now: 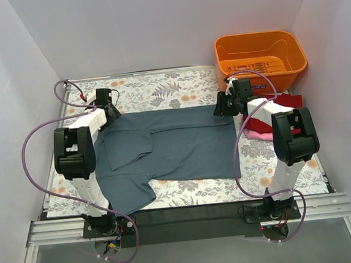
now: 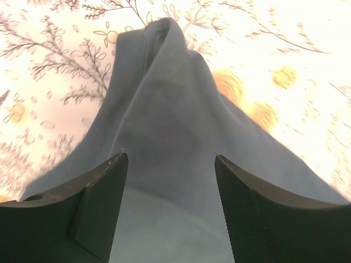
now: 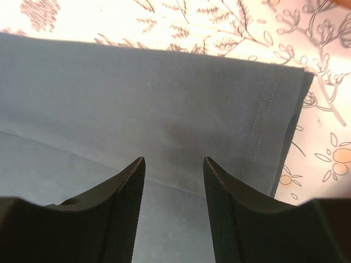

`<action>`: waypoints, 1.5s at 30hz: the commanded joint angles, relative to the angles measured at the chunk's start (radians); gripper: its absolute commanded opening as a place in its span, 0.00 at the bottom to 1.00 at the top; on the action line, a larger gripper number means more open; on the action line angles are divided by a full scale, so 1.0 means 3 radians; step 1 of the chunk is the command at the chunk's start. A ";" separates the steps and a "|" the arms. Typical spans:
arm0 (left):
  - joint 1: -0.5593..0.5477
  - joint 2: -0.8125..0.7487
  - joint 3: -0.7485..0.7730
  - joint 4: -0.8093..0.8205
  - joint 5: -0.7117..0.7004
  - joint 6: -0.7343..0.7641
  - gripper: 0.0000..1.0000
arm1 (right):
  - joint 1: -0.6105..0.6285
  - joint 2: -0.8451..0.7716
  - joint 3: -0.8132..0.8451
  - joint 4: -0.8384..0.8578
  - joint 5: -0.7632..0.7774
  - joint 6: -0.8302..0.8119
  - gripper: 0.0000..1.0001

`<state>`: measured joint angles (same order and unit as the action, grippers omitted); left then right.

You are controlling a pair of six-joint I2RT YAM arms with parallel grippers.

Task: Fold and stack the t-shirts
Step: Fold the tshirt

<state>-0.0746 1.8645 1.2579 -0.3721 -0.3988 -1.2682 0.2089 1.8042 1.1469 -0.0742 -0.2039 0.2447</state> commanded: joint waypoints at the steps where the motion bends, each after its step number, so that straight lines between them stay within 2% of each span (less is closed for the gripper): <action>1: 0.0039 0.0171 0.0209 0.0059 -0.0077 -0.0032 0.60 | 0.0015 0.0152 0.0048 -0.0029 0.0091 -0.0141 0.46; 8: 0.0243 0.0545 0.0312 -0.0181 -0.0112 -0.0405 0.60 | 0.0015 0.0474 0.0246 -0.0029 0.0301 -0.0192 0.45; 9: 0.0395 0.0616 0.0322 -0.0257 -0.0112 -0.0451 0.60 | 0.0015 0.0515 0.0278 -0.0029 0.0311 -0.0192 0.45; 13: 0.0621 0.0703 0.0363 -0.0319 0.0015 -0.0599 0.59 | 0.0015 0.0806 0.0553 -0.0034 0.0276 -0.0177 0.45; 18: 0.0734 0.0923 0.0679 -0.0319 0.0189 -0.0554 0.60 | 0.0020 0.1119 0.1054 -0.0090 0.0271 -0.0177 0.46; 22: 0.0734 0.1061 0.1006 -0.0273 0.0450 -0.0421 0.65 | 0.0020 0.1242 0.1381 -0.0162 0.0215 -0.0212 0.46; 25: 0.0734 0.0858 0.1079 -0.0268 0.0537 -0.0359 0.69 | 0.0076 0.1110 0.1495 -0.0213 0.0174 -0.0299 0.46; 29: 0.0729 0.0250 0.0798 -0.0309 0.0461 -0.0313 0.72 | 0.0219 0.0716 0.1337 -0.0244 0.0199 -0.0381 0.47; 30: 0.0729 -0.0060 0.0706 -0.0380 0.0354 -0.0318 0.72 | 0.0249 0.0614 0.1265 -0.0244 0.0209 -0.0356 0.47; 33: 0.0734 -0.0634 0.0338 -0.0696 0.0083 -0.0461 0.72 | 0.0418 0.0154 0.0857 -0.0300 0.0372 -0.0335 0.48; 36: 0.0734 -0.1227 -0.0239 -0.0825 -0.0010 -0.0553 0.74 | 0.0577 -0.0418 0.0386 -0.0387 0.0516 -0.0254 0.50; 41: 0.0734 -0.1827 -0.1194 -0.0856 0.0031 -0.0727 0.75 | 0.0786 -0.0956 -0.0222 -0.0555 0.0623 -0.0125 0.52; 45: 0.0734 -0.2098 -0.1615 -0.0938 0.0025 -0.0875 0.75 | 0.0822 -0.1416 -0.0789 -0.0601 0.0567 -0.0079 0.53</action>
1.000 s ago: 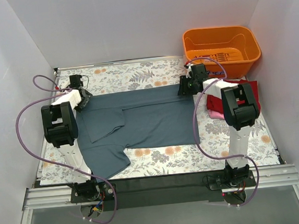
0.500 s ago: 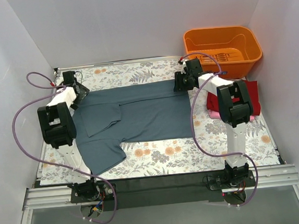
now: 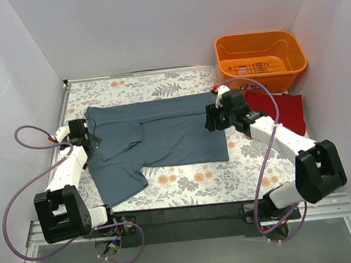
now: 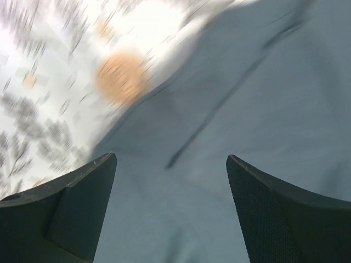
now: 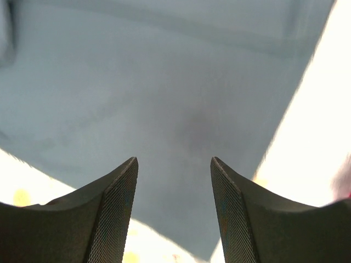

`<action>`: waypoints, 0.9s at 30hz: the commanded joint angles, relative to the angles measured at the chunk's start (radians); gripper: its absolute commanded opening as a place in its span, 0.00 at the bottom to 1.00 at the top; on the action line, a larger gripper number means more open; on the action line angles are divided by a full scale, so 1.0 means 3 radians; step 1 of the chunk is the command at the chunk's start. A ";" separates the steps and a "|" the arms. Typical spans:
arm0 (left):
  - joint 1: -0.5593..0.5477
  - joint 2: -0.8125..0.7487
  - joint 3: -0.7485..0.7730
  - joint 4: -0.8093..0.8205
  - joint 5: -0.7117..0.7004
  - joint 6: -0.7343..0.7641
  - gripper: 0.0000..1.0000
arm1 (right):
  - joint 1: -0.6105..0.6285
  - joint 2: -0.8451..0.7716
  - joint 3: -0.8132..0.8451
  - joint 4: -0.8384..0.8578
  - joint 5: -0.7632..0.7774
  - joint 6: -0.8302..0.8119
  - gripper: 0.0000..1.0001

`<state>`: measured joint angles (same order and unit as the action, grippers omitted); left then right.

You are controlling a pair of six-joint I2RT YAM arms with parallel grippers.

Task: Fold and stack the t-shirts
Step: Fold the tshirt

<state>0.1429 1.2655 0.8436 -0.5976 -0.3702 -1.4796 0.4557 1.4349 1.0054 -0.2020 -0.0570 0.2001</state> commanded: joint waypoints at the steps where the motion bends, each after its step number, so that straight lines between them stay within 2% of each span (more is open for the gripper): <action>1: 0.0010 -0.0143 -0.0301 -0.0186 -0.0070 -0.0197 0.75 | 0.0000 -0.0257 -0.0395 -0.0175 0.0052 0.0069 0.53; 7: 0.0010 -0.0051 -0.0598 -0.0044 -0.0116 -0.0223 0.74 | 0.0000 -0.0585 -0.0861 -0.0175 -0.0025 0.0029 0.53; 15: 0.0010 0.0250 -0.0654 0.0269 -0.0065 -0.0023 0.71 | -0.0005 -0.0886 -0.1249 -0.0181 0.0134 0.0069 0.53; 17: 0.0010 0.0352 -0.0619 0.0274 -0.0085 0.0043 0.70 | -0.0005 -0.0922 -0.1290 -0.0181 0.0175 0.0064 0.55; 24: 0.0010 0.0511 -0.0608 0.0335 -0.0034 0.0146 0.56 | -0.0021 -0.0892 -0.1357 -0.0318 0.0078 0.0090 0.54; 25: 0.0010 0.0526 -0.0608 0.0330 -0.0029 0.0146 0.50 | -0.0026 -0.0867 -0.1337 -0.0384 0.0062 0.0095 0.54; 27: 0.0010 0.0537 -0.0603 0.0290 -0.0019 0.0161 0.44 | -0.0031 -0.0805 -0.1316 -0.0472 0.0047 0.0110 0.53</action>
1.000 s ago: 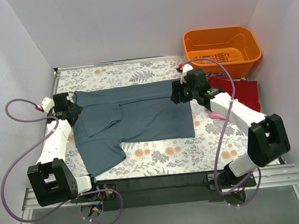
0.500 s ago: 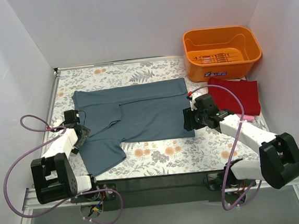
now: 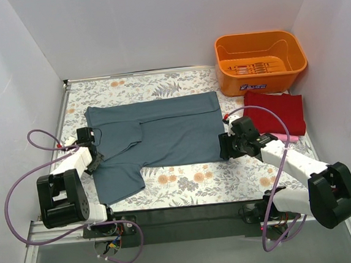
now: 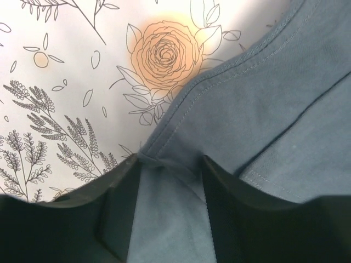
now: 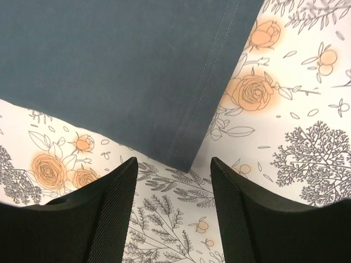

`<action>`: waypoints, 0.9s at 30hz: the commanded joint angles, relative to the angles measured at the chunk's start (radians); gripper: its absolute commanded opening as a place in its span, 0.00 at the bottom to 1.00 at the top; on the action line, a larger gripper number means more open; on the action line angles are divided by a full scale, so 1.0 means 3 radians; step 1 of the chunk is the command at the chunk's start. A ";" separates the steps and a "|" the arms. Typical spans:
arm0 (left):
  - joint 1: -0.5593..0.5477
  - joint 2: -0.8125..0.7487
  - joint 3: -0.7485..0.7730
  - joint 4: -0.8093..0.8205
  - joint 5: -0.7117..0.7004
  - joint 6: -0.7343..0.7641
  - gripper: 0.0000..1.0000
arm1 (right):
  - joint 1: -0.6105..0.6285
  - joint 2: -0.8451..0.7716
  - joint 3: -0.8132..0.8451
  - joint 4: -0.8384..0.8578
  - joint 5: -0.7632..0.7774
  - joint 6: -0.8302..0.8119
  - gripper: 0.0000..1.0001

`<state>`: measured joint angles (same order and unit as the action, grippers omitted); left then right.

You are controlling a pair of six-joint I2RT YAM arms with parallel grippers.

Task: Fold and stack the t-shirts
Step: Fold the tshirt

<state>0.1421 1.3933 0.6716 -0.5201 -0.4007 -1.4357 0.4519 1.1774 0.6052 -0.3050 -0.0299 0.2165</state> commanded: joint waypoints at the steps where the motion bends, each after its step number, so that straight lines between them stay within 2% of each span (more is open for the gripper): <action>1: 0.0012 0.0111 -0.0025 0.0016 0.0088 0.0025 0.40 | -0.0018 0.0069 0.0033 -0.0210 -0.0043 0.0071 0.52; 8: 0.0007 0.0029 -0.0035 -0.0117 0.0149 0.0005 0.19 | -0.0039 0.0156 0.0028 -0.0359 0.0049 0.0234 0.45; 17: 0.0007 -0.0027 -0.0030 -0.0117 0.0282 -0.0011 0.15 | -0.0029 0.0365 0.0237 -0.0349 0.0069 0.0464 0.39; 27: 0.0007 -0.0124 -0.0025 -0.0138 0.0257 -0.0046 0.13 | -0.0028 0.0564 0.0309 -0.0328 -0.0002 0.0536 0.39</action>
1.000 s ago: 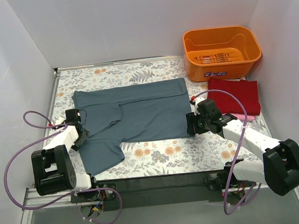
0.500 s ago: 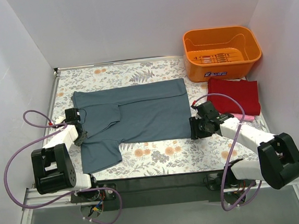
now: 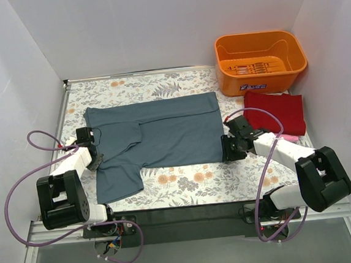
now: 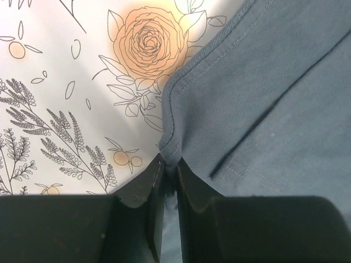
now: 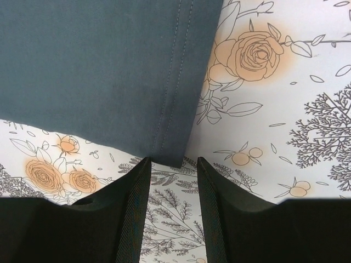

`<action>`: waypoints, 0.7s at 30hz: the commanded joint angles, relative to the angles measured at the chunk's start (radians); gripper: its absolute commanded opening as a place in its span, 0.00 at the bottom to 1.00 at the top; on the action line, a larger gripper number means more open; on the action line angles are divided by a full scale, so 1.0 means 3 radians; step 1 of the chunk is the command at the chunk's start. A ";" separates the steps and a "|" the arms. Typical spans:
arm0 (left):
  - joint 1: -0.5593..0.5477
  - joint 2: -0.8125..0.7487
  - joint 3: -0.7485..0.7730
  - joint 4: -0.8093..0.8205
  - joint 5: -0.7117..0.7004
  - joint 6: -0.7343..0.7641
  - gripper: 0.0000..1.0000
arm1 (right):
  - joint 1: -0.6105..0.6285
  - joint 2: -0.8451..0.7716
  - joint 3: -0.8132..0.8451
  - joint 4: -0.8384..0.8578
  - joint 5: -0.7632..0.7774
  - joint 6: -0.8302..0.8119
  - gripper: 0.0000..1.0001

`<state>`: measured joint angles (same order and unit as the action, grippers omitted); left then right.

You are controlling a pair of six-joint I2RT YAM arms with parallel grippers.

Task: Fold and stack the t-shirts
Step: Fold the tshirt

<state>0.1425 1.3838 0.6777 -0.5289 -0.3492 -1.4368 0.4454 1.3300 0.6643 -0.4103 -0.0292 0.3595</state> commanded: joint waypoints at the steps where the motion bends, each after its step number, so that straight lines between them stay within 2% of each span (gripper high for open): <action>1: 0.0006 -0.0103 -0.0045 -0.0108 0.0085 -0.0048 0.13 | -0.0007 0.0081 0.0117 0.0038 -0.0035 0.0059 0.39; 7: 0.0006 -0.0154 -0.0050 -0.0119 0.0065 -0.0068 0.13 | -0.0007 0.0271 0.0127 0.0069 -0.0015 -0.0002 0.38; 10: 0.0006 -0.0190 -0.0055 -0.0139 0.0050 -0.0089 0.13 | -0.0007 0.0352 0.0153 0.0054 -0.0076 -0.0063 0.28; 11: 0.0011 -0.0205 -0.0065 -0.0149 0.0039 -0.0089 0.13 | -0.0007 0.0353 0.0158 0.0048 -0.0082 -0.0099 0.21; 13: 0.0006 -0.0230 -0.0060 -0.0190 0.0009 -0.0145 0.11 | -0.0007 0.0332 0.0158 -0.0018 -0.0077 -0.0135 0.14; 15: 0.0006 -0.0261 -0.0060 -0.0267 -0.0002 -0.0216 0.09 | -0.0012 0.0251 0.0153 -0.0089 -0.0031 -0.0176 0.03; 21: 0.0006 -0.0501 0.0006 -0.0543 0.0019 -0.0390 0.09 | -0.0012 -0.0056 0.0229 -0.0468 0.0082 -0.0324 0.01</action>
<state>0.1425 1.3102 0.6659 -0.6212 -0.3325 -1.5127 0.4446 1.3712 0.7063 -0.4583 -0.0288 0.3027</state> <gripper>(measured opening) 0.098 0.018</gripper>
